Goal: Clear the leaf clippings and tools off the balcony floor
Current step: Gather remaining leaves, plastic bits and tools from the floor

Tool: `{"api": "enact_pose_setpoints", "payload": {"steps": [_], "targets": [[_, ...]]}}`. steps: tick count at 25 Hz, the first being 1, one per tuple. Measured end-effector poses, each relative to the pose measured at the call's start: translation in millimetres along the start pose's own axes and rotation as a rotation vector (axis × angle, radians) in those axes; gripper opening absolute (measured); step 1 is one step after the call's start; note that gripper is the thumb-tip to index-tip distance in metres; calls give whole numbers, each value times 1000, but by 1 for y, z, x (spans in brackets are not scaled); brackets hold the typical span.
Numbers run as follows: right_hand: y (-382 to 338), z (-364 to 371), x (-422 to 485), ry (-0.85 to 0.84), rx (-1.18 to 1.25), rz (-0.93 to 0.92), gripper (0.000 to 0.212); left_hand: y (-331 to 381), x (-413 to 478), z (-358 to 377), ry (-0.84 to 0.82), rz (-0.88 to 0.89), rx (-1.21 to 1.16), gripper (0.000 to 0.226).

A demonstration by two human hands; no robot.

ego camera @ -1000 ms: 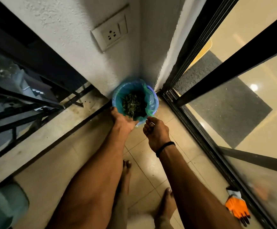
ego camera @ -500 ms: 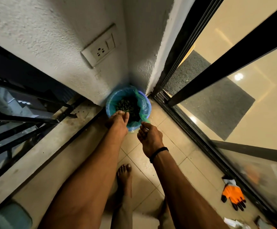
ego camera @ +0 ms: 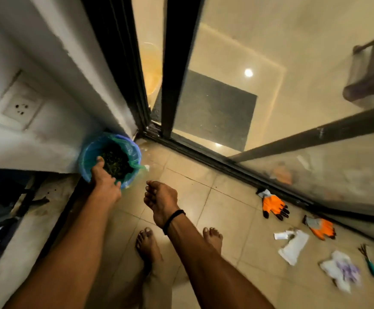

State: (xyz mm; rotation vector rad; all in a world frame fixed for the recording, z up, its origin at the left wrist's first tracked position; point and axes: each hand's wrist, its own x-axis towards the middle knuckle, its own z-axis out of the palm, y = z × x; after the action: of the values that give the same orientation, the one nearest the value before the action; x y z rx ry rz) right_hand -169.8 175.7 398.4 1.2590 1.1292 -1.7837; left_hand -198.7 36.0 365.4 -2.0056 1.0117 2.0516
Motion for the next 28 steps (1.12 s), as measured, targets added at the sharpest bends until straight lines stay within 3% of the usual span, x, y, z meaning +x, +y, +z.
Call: {"api": "enact_pose_setpoints", "payload": {"steps": [7,12,16,21,28], "targets": [[-54,-114,-25,134,255,-146,12,-99,-65,45,-163,27,342,68],[-66,-235,-42,249,489,-210,5,-192,-116,87,-350,46,627,69],[-36,-349,-47,357,647,-205,6,-284,-150,109,-411,188,938,61],[29,-489,-61,478,800,-134,8,-415,-190,99,-510,324,1280,25],[100,-646,-77,599,739,-3,11,-569,-221,82,-655,526,1912,35]]}}
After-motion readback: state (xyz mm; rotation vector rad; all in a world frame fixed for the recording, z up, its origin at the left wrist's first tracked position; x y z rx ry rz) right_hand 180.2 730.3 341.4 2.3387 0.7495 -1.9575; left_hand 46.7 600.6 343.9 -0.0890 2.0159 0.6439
